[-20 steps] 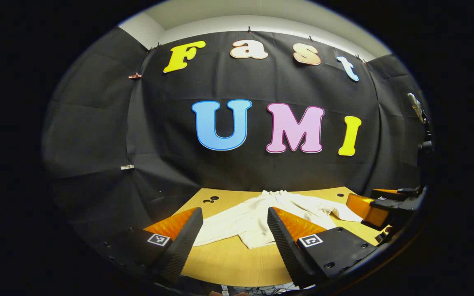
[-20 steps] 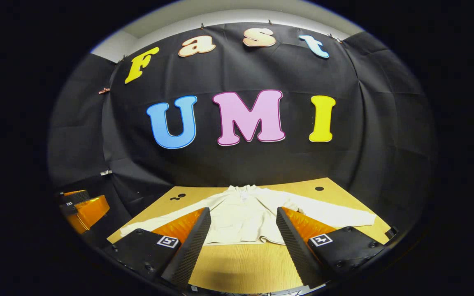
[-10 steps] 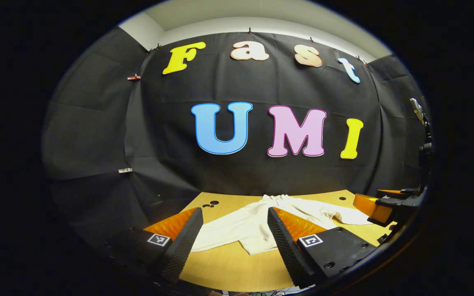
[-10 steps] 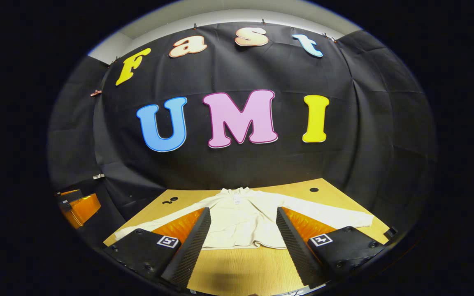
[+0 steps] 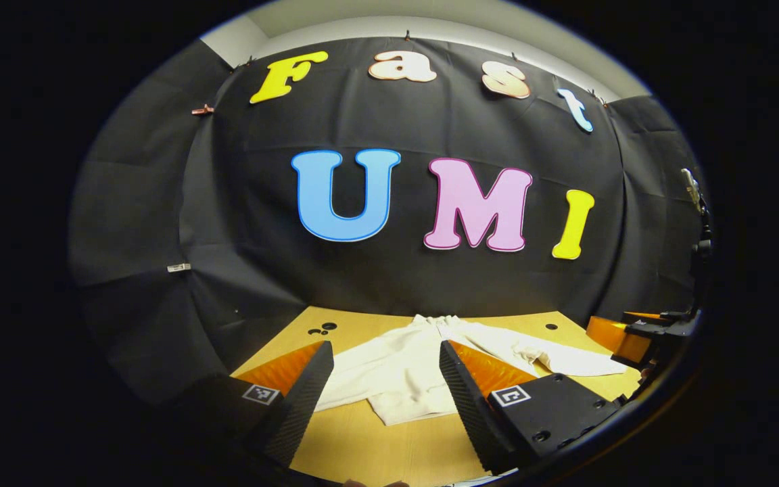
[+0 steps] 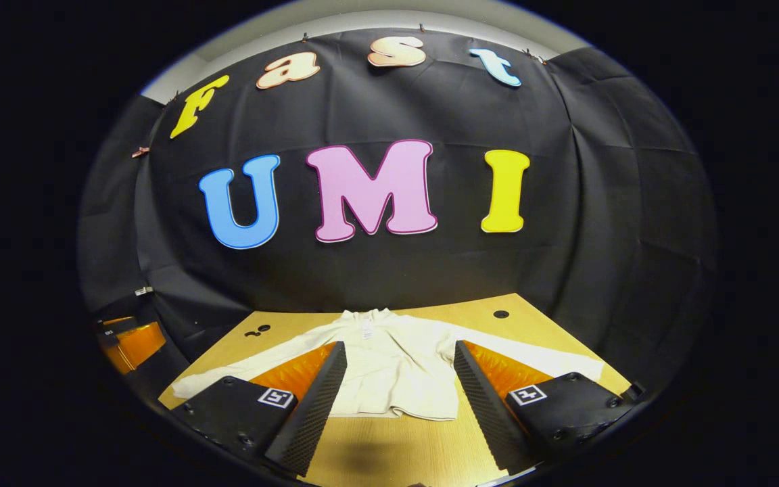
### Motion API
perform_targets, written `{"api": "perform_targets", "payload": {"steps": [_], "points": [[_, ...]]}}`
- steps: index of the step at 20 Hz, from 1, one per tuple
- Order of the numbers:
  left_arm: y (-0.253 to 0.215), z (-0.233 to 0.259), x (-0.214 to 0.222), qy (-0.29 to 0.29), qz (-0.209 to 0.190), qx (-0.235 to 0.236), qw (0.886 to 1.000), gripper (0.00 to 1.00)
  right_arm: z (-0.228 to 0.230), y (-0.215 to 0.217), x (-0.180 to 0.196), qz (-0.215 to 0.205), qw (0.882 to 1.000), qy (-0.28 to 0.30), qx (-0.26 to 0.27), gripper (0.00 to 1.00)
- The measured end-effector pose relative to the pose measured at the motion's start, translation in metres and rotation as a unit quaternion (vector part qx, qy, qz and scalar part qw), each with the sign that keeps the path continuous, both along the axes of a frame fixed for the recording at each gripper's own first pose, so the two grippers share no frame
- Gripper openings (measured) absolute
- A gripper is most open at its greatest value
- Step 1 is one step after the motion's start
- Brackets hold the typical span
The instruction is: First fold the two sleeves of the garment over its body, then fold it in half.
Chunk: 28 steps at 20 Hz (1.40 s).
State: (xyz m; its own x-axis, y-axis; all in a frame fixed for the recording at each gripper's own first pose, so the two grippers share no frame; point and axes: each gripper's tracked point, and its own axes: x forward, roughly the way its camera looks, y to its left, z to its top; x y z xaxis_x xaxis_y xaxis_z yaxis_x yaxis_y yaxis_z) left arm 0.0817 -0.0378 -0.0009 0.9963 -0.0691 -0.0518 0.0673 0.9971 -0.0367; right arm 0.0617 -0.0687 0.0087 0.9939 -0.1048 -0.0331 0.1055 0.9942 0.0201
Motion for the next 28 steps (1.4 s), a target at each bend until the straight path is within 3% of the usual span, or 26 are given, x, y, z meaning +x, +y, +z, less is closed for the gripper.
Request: {"api": "perform_targets", "payload": {"steps": [5,9,16,23,28], "points": [[-0.015,-0.005,0.022,0.011,0.007,0.008,1.000,0.98,-0.008,-0.027,0.031,-0.007,1.000,0.014,0.014,0.98],[-0.029,-0.014,0.040,0.027,0.010,0.005,1.000,0.98,-0.027,-0.067,0.057,-0.039,0.998,0.042,0.032,0.98],[-0.048,-0.030,0.066,0.053,0.019,0.006,0.998,0.98,-0.048,-0.185,0.093,-0.127,0.988,0.079,0.044,0.98],[-0.071,-0.050,0.087,0.083,0.015,0.009,0.996,0.98,-0.092,-0.318,0.106,-0.232,0.961,0.126,0.080,0.99],[-0.088,-0.058,0.109,0.094,0.001,0.033,0.995,0.98,-0.144,-0.394,0.094,-0.303,0.929,0.175,0.121,0.99]]}}
